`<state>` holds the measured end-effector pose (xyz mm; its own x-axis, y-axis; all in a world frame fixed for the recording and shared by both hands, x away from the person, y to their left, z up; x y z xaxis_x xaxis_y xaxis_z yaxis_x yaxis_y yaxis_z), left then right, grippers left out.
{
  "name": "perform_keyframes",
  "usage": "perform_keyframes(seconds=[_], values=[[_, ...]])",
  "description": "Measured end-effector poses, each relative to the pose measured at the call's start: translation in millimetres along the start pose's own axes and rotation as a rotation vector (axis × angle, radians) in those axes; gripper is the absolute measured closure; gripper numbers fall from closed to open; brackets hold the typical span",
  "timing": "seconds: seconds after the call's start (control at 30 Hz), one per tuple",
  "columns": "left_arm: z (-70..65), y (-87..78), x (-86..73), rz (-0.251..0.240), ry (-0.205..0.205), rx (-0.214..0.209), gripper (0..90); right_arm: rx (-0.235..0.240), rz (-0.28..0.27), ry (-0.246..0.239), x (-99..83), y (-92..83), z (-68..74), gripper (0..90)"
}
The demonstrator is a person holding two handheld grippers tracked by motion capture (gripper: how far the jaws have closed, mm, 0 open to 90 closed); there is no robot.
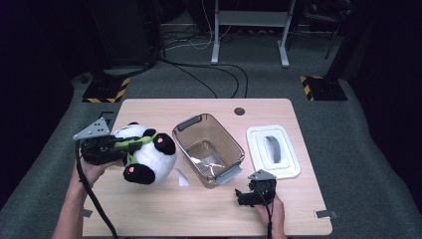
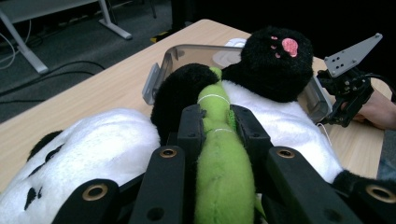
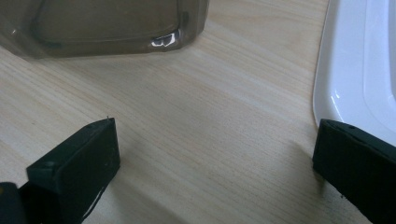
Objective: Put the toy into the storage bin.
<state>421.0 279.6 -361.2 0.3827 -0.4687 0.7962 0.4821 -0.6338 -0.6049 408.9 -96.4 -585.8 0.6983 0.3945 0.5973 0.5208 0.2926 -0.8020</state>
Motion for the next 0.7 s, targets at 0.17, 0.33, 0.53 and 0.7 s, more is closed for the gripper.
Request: perform_keyframes(seconds=[0.17, 0.33, 0.53, 0.7], values=[[0.0, 0.3, 14.6, -0.013, 0.018, 0.001, 75.8, 0.0, 0.0, 0.0, 0.0, 0.0, 0.0, 0.0], [-1.3, 5.4, 29.4, -0.013, 0.042, -0.003, 75.7, 0.0, 0.0, 0.0, 0.0, 0.0, 0.0, 0.0], [-2.7, 12.9, 45.8, -0.01, 0.063, -0.018, 75.7, 0.0, 0.0, 0.0, 0.0, 0.0, 0.0, 0.0], [-4.1, 19.3, 59.1, -0.02, 0.082, -0.033, 75.6, 0.0, 0.0, 0.0, 0.0, 0.0, 0.0, 0.0]])
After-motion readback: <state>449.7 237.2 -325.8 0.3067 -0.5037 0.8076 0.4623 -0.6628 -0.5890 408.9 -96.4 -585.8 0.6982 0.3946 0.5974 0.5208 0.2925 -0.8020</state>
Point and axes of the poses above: each handheld gripper's, and its own axes: y roughly forward along the jaws, x roughly out of its top, z roughly to its left, the point moved 8 cm from there along y, roughly forward along the jaws, and after that the axes turned 9 degrees about z, right-handed, at the moved point
